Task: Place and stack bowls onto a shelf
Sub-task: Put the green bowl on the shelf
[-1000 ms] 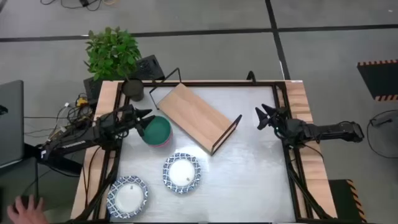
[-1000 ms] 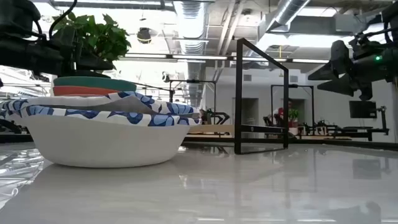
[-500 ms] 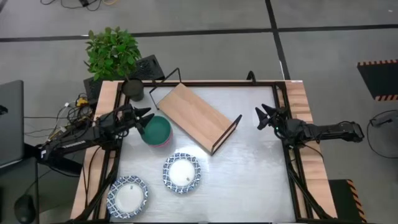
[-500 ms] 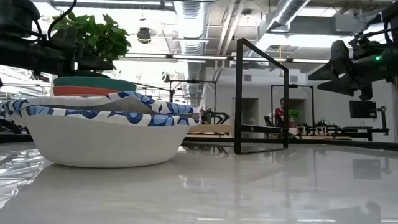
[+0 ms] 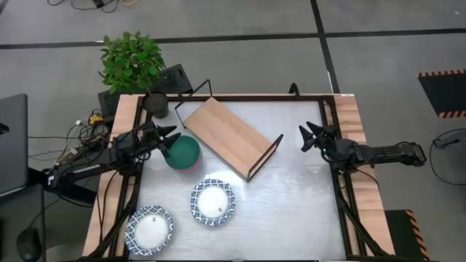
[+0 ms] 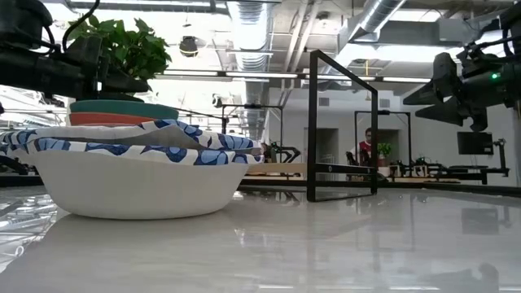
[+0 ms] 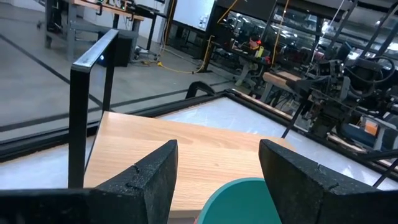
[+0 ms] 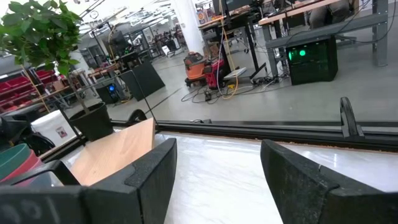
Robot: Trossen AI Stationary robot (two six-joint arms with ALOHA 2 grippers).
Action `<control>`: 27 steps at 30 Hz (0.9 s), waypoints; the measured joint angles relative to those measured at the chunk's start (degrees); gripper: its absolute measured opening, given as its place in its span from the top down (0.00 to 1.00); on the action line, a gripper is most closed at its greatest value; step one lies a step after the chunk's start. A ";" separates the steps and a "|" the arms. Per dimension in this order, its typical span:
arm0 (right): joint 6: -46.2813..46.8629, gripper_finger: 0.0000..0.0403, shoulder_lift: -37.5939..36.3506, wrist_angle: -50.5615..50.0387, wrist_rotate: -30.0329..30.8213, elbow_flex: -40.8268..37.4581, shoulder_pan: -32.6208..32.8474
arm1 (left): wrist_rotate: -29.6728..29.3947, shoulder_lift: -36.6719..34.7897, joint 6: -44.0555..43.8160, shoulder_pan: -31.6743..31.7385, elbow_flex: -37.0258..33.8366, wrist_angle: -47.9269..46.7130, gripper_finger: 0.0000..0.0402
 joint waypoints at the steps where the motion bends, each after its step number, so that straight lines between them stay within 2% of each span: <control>1: 0.01 0.36 0.00 0.00 -0.01 0.00 0.00 | 0.00 0.00 0.02 0.00 -0.01 0.00 0.48; 8: 0.01 0.36 0.00 0.00 -0.02 0.00 0.00 | -2.06 0.00 0.07 0.00 -0.02 0.19 0.48; 13: 0.00 0.36 0.01 0.00 0.00 0.00 0.00 | -8.23 -0.02 -0.25 0.02 -0.02 0.84 0.48; 17: 0.02 0.36 0.00 0.00 -0.02 0.00 0.00 | -7.10 -0.02 -4.65 0.00 -0.02 0.84 0.48; 27: 0.00 0.36 0.00 0.02 0.00 -0.01 -0.02 | -7.32 -0.02 -5.35 0.00 -0.01 0.85 0.48</control>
